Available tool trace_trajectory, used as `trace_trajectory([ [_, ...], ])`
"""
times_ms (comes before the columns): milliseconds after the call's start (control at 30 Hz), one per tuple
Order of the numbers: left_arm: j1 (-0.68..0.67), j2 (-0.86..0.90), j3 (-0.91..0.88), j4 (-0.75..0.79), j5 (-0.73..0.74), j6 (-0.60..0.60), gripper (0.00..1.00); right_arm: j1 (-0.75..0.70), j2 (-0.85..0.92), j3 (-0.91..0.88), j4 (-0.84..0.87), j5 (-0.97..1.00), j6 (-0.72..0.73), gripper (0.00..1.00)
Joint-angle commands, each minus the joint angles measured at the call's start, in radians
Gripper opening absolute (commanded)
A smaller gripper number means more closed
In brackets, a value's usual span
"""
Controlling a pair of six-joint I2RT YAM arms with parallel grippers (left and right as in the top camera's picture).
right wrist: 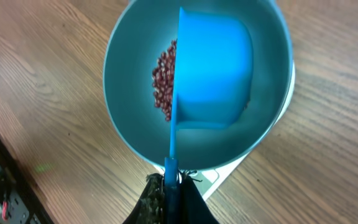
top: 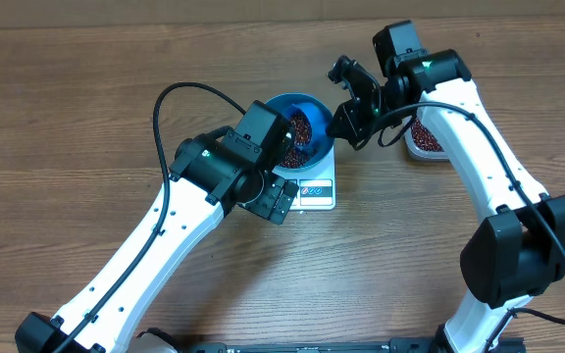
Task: Scoop item into bowl and weigh 150g on scale
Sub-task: 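Tilt the scoop to pour beans into the teal bowl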
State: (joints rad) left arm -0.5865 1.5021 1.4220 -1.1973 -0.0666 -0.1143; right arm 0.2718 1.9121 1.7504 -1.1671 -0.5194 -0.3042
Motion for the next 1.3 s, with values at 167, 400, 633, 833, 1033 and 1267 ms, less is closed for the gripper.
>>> trace_trajectory([
  [167,0.004,0.003,0.002,0.0,0.008,-0.017,1.0,0.003,-0.041,0.087,0.004,-0.011,0.013,0.04],
  [400,0.004,0.003,0.002,0.0,0.008,-0.017,1.0,0.004,-0.076,0.087,-0.001,0.04,0.013,0.04],
  [633,0.004,0.003,0.002,0.0,0.008,-0.017,0.99,0.044,-0.108,0.087,-0.003,0.142,0.013,0.04],
  [833,0.004,0.003,0.002,0.0,0.008,-0.017,1.0,0.118,-0.108,0.087,-0.005,0.273,0.014,0.04],
  [1033,0.004,0.003,0.002,0.0,0.008,-0.017,1.0,0.135,-0.108,0.087,-0.021,0.303,0.02,0.04],
  [1267,0.004,0.003,0.002,0.0,0.008,-0.017,1.0,0.135,-0.108,0.087,-0.039,0.325,0.025,0.04],
])
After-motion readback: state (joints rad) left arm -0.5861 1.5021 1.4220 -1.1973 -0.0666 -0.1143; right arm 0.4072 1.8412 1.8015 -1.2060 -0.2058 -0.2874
